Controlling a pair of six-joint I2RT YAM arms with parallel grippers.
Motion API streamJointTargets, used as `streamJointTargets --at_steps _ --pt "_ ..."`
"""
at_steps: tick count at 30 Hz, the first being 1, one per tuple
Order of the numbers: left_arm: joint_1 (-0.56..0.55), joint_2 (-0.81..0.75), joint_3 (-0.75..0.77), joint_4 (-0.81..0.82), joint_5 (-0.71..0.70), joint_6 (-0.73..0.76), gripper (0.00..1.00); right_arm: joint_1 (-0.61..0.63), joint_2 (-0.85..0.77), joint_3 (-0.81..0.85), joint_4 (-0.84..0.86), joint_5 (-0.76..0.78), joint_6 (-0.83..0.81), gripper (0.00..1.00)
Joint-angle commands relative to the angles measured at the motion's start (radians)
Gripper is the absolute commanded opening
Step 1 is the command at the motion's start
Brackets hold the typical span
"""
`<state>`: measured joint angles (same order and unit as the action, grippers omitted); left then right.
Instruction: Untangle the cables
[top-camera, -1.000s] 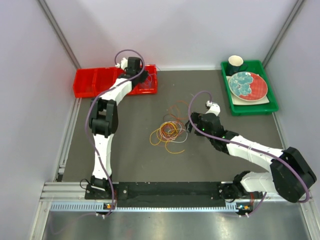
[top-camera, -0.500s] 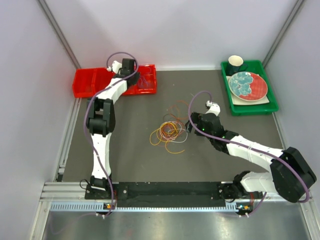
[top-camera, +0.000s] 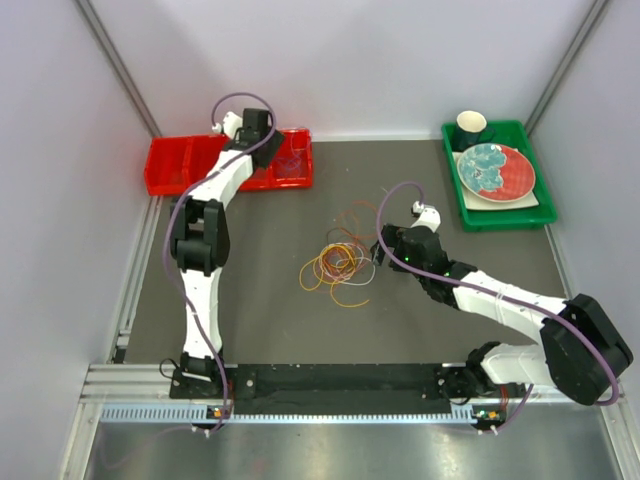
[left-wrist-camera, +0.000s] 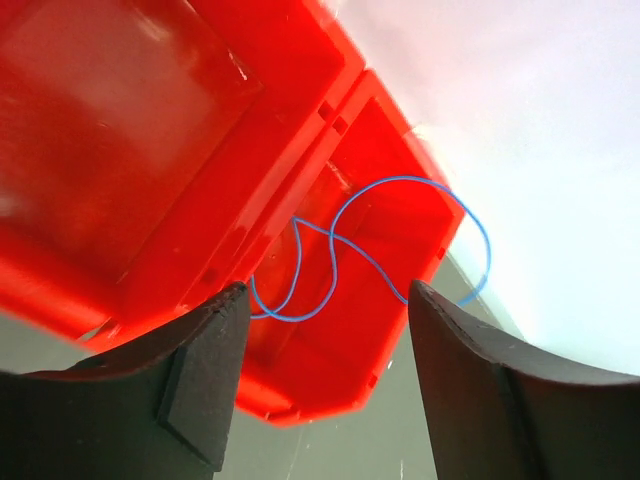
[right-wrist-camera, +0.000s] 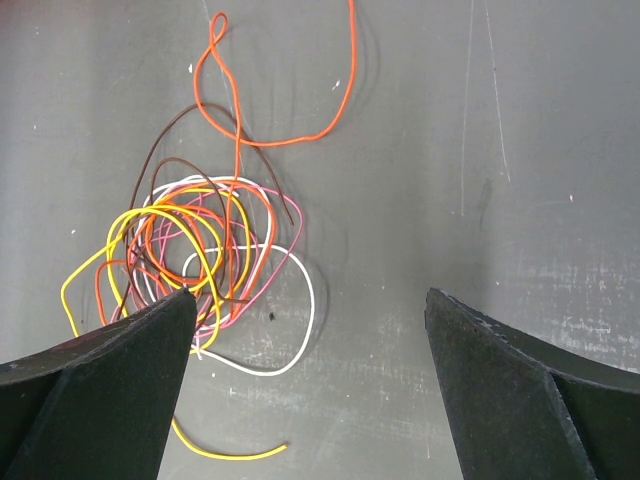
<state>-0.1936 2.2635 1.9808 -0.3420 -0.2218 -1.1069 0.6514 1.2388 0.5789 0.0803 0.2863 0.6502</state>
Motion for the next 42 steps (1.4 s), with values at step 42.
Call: streamJointTargets --at_steps 42 --pt "-0.499 -1.019 -0.962 -0.177 0.001 0.495 0.45 0.002 -0.084 0.006 0.006 0.007 0.014 0.95"
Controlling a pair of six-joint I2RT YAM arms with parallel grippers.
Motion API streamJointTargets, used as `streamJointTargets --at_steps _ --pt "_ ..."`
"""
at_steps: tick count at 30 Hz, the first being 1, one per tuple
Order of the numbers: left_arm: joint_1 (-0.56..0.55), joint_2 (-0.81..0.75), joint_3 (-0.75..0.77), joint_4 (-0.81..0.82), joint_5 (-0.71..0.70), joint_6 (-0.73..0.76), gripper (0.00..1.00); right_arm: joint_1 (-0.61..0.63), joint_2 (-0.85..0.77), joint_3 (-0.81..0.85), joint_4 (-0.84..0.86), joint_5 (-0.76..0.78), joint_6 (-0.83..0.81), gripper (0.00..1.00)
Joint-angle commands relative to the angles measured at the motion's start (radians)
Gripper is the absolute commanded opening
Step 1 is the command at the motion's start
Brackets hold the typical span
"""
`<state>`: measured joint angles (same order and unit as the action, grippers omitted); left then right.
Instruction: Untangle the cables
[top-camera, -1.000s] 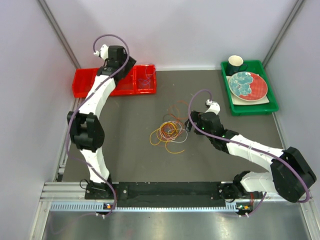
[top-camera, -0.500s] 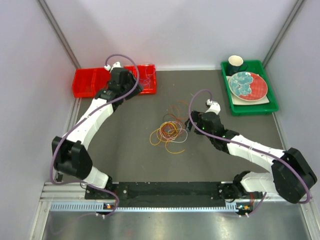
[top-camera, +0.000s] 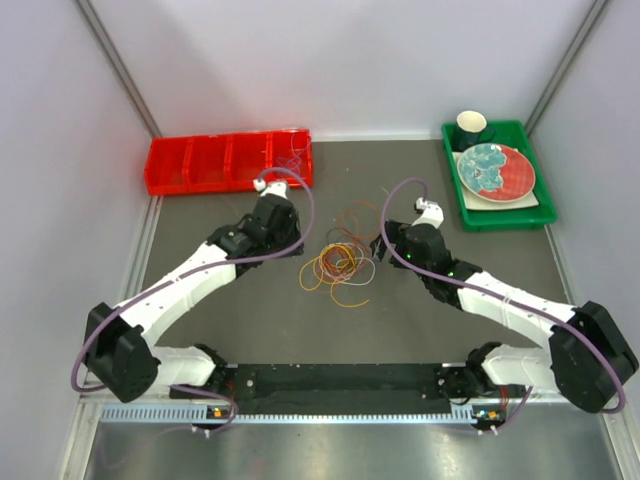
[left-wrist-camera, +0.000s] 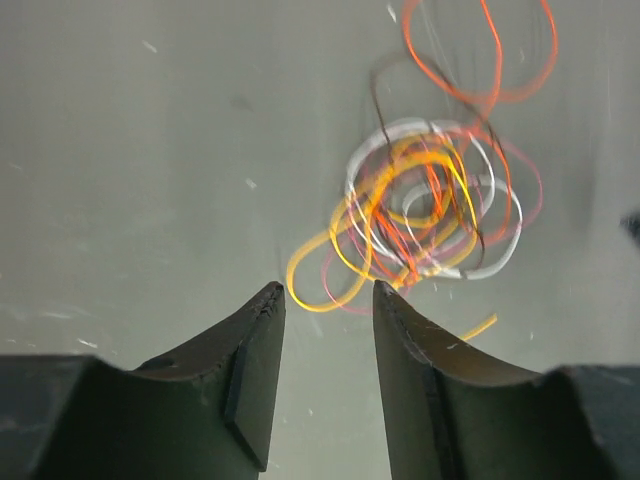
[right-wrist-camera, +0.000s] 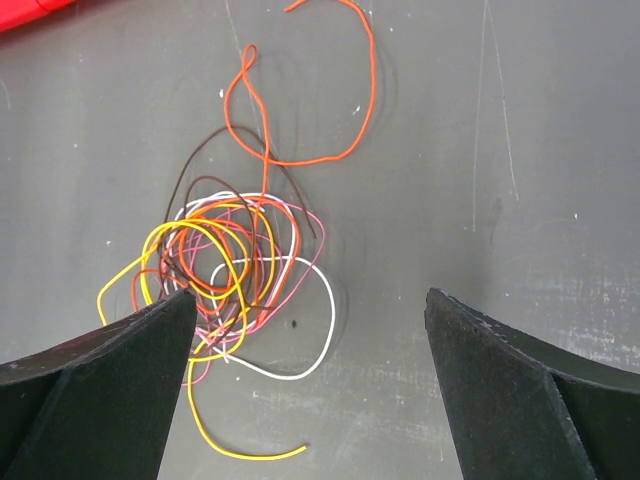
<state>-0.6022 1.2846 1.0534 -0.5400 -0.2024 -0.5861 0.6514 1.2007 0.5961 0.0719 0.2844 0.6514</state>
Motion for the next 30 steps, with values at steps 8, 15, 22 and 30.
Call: streamJointTargets --at_steps 8,15,22,30 --pt "-0.218 0.084 -0.021 0.028 -0.026 -0.138 0.44 0.002 -0.055 -0.015 0.008 0.004 0.016 0.95" --pt "-0.260 0.200 0.002 0.058 -0.049 -0.187 0.43 0.001 -0.062 -0.019 0.002 0.007 0.017 0.95" --pt "-0.269 0.265 0.017 0.087 -0.063 -0.199 0.43 0.002 -0.059 -0.018 0.002 0.006 0.019 0.95" --pt "-0.272 0.327 0.049 0.095 -0.106 -0.201 0.43 0.001 -0.053 -0.013 0.000 0.004 0.019 0.96"
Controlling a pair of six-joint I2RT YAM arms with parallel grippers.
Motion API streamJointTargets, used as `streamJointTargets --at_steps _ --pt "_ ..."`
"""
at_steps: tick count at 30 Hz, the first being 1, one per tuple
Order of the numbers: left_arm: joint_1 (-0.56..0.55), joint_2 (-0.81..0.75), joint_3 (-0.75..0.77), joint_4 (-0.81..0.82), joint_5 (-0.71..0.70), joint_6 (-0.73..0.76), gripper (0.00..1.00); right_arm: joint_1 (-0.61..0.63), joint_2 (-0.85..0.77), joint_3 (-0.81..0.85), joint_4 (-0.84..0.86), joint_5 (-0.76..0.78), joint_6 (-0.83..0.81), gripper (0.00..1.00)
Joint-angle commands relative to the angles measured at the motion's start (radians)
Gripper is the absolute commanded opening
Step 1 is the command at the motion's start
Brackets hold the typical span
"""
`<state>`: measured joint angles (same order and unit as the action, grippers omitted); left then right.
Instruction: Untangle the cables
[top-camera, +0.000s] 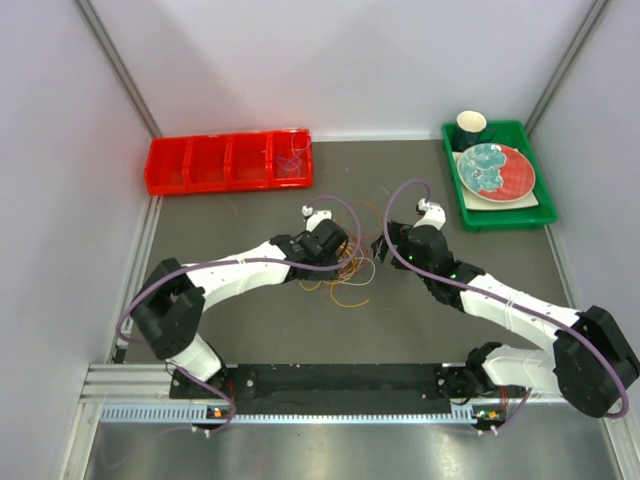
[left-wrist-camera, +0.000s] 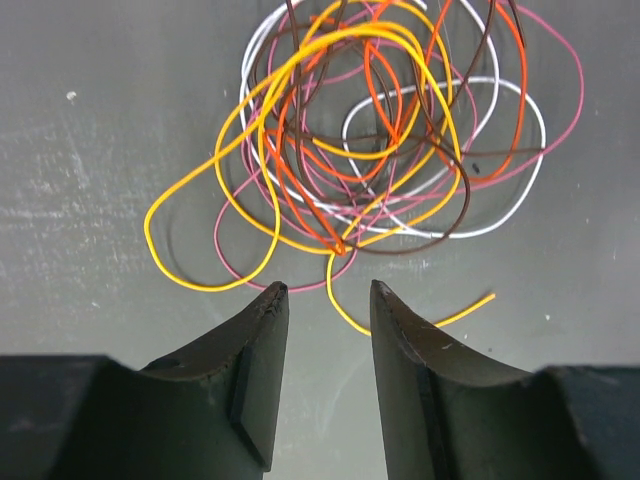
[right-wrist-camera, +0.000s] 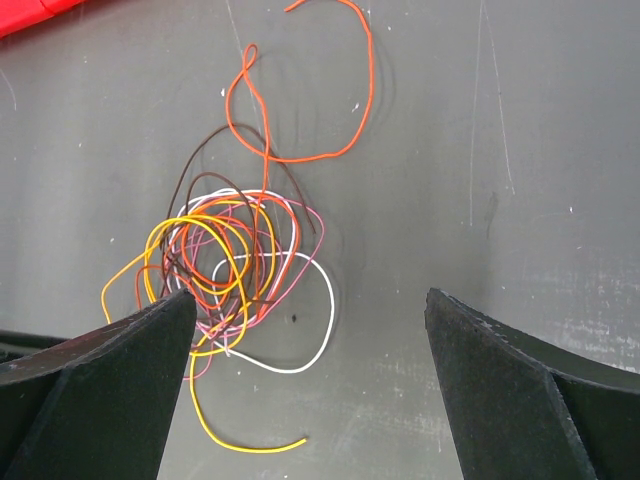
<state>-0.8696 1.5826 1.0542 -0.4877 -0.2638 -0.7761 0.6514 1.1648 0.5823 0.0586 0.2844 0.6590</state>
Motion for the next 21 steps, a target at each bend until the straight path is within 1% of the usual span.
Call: streamJointTargets --at_steps 1,9,13,21 --pt "-0.005 0.037 0.053 0.041 -0.057 -0.012 0.43 0.002 -0.017 -0.001 0.012 0.006 0.010 0.95" --pt "-0.005 0.096 0.085 0.037 -0.115 -0.022 0.38 0.002 -0.013 0.002 0.012 0.004 0.011 0.96" --pt "-0.005 0.128 0.119 0.006 -0.150 -0.032 0.36 0.002 -0.011 0.004 0.012 0.004 0.010 0.96" --pt "-0.005 0.152 0.119 0.011 -0.170 -0.031 0.31 0.001 -0.005 0.008 0.012 0.002 0.008 0.95"
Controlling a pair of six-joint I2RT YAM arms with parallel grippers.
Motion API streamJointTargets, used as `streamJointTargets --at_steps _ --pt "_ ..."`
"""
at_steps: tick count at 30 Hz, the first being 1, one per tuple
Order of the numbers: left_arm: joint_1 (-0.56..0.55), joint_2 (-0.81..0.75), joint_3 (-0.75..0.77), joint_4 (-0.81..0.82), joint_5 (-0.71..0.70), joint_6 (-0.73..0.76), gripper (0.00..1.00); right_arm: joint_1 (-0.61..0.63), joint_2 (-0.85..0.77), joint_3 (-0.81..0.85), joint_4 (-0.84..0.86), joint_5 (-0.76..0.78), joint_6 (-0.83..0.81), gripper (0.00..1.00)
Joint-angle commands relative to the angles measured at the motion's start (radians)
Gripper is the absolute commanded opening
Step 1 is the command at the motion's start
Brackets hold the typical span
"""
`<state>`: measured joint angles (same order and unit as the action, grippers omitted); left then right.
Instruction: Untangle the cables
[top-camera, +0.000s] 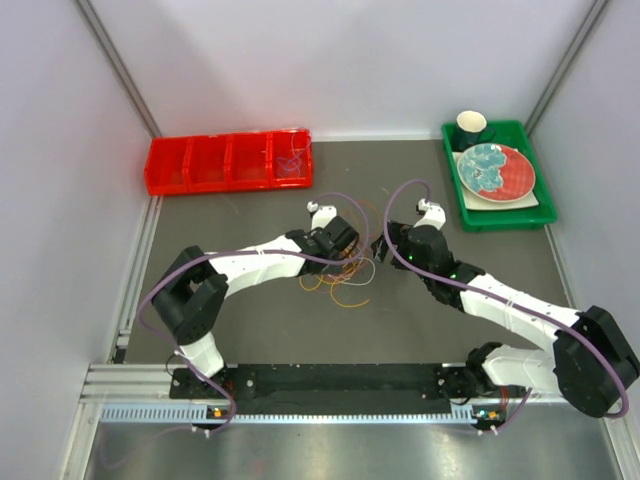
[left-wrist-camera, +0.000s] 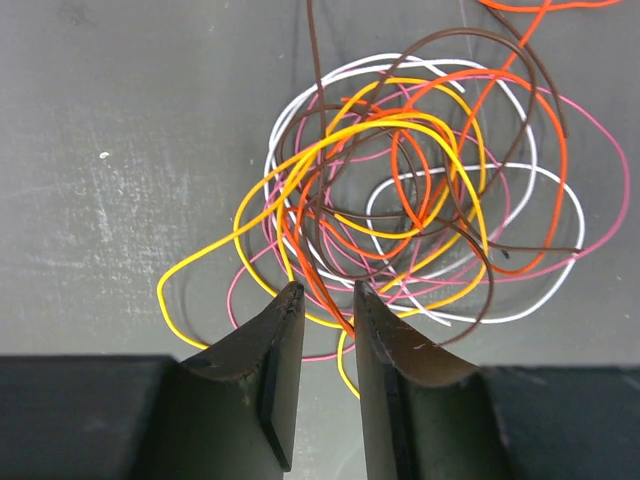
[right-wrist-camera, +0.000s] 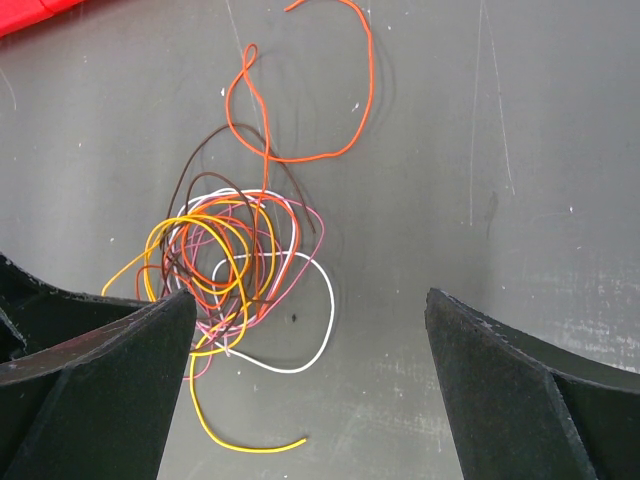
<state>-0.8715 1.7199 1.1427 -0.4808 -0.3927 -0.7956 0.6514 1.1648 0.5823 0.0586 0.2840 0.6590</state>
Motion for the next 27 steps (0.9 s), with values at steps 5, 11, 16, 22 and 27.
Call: streamJointTargets --at_steps 5,11,16,22,27 --pt "-0.003 0.020 0.032 0.004 -0.060 -0.010 0.25 0.002 0.001 0.011 0.010 0.001 0.007 0.95" --pt "-0.004 0.015 0.090 -0.064 -0.066 0.007 0.00 0.001 0.006 0.017 0.007 0.000 0.007 0.95" --pt "-0.009 -0.110 0.250 -0.188 -0.124 0.064 0.00 0.002 0.010 0.019 0.009 -0.003 0.005 0.95" --pt "-0.009 -0.239 0.517 -0.217 -0.106 0.232 0.00 0.002 0.019 0.027 0.006 -0.005 0.004 0.95" --pt "-0.011 -0.293 0.651 -0.193 -0.012 0.306 0.00 0.002 0.018 0.024 0.004 0.000 0.005 0.95"
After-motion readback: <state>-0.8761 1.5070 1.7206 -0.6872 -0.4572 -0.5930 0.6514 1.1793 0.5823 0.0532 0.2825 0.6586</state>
